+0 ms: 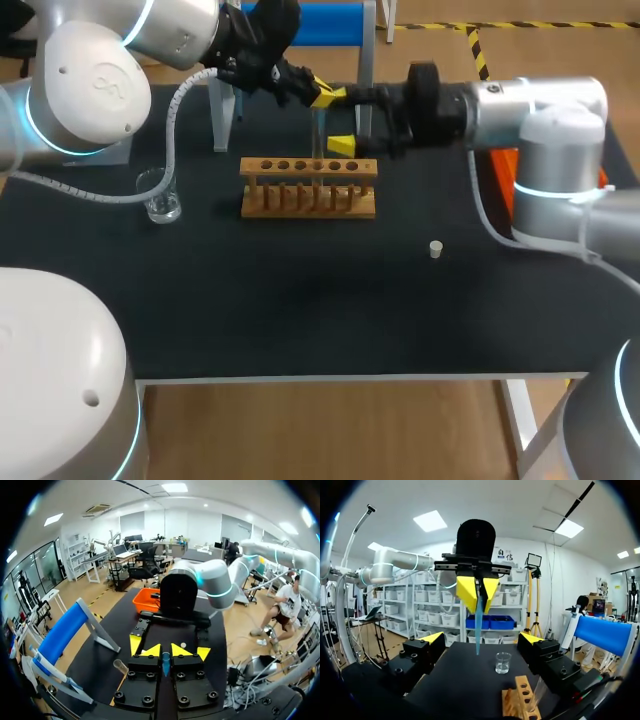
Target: Invert the test tube, pick up the pipette, mount the tip to pipette, aspirate from beaker and dispense into the tube, eject the tip, return the pipette, and cap with the stopper.
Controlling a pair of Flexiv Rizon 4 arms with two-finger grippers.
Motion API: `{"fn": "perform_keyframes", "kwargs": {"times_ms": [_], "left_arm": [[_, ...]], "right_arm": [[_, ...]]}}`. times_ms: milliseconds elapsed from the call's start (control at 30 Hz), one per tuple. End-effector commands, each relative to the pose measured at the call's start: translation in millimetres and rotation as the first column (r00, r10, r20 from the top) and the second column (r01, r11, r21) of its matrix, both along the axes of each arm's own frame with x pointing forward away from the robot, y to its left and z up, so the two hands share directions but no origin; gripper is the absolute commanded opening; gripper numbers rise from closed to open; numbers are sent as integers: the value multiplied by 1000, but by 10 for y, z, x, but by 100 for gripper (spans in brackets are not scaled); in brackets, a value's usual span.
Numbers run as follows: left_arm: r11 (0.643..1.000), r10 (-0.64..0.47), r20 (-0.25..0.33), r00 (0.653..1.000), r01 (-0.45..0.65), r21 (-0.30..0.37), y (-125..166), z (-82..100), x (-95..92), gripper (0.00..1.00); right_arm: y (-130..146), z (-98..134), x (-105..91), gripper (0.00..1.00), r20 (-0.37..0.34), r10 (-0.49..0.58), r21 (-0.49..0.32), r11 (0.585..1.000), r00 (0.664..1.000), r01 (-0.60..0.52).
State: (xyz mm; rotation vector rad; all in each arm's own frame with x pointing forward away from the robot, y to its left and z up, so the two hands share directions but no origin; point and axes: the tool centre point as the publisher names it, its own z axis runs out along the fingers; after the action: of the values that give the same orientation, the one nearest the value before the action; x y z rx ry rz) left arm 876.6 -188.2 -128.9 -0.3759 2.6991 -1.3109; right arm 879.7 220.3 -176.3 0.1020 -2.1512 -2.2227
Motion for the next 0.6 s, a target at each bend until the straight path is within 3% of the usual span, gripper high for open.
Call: {"fn": "perform_keyframes", "kwargs": {"times_ms": [33,167,467,600], "left_arm": [[1000,0,-4,1000,0,7,4,17,0,0],[1000,0,-4,1000,0,7,4,17,0,0],[1000,0,-4,1000,0,7,4,17,0,0],[1000,0,-4,1000,0,7,4,17,0,0]], "right_arm": [[57,28,74,93,-17,20,5,1000,1000,-20],[93,70,88,82,-39,30,8,1000,999,-30],[124,86,32,75,-50,42,14,999,998,-41],[136,101,-6,62,-49,48,18,999,998,-47]]}}
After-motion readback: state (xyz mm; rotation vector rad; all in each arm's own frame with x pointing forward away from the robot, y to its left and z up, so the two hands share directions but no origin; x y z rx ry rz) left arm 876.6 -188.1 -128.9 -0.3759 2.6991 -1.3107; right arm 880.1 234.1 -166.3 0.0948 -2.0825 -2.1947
